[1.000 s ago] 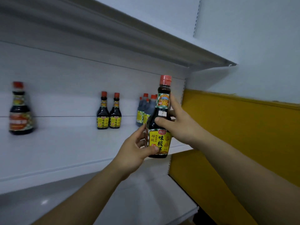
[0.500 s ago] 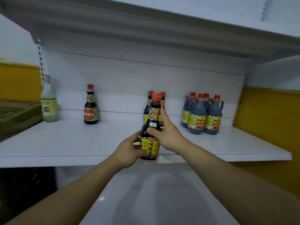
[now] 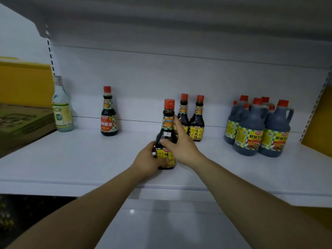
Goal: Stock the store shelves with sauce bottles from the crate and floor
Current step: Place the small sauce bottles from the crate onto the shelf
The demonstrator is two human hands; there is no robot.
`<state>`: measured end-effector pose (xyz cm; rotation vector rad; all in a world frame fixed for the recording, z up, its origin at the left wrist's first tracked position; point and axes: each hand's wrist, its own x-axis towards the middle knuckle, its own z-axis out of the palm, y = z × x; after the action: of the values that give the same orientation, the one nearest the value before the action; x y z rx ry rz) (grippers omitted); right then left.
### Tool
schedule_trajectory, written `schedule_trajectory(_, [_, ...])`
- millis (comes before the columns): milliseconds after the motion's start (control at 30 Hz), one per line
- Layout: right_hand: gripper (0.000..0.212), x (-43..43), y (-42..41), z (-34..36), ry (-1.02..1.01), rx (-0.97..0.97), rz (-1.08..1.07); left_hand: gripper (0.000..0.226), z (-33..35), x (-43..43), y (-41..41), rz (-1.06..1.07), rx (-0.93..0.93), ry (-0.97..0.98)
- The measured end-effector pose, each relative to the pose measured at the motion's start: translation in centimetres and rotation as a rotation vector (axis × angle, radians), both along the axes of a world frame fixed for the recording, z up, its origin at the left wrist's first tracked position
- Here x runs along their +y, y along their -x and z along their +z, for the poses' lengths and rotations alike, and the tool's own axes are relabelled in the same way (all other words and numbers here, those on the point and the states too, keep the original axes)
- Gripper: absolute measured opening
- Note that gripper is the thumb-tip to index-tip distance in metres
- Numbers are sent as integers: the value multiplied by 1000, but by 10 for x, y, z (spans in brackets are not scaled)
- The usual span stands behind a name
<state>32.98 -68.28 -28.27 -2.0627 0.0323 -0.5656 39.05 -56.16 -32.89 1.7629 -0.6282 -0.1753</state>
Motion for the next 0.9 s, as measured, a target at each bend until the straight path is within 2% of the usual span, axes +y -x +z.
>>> schedule_trajectory(300, [81, -77, -70, 4, 192, 49, -172, 52, 3, -51, -80, 92, -93, -207])
schedule_trajectory(467, [80, -124, -108, -7, 411, 120, -371, 55, 6, -74, -123, 118, -84, -245])
schedule_trajectory(567, [76, -142, -121, -17, 473, 188, -433, 55, 6, -87, -145, 136, -81, -254])
schedule_trajectory(800, [63, -155, -142, -39, 547, 18, -479, 51, 5, -105, -178, 128, -104, -278])
schedule_trajectory(900, [61, -156, -145, -43, 555, 4, -506, 48, 5, -109, -187, 99, -120, -313])
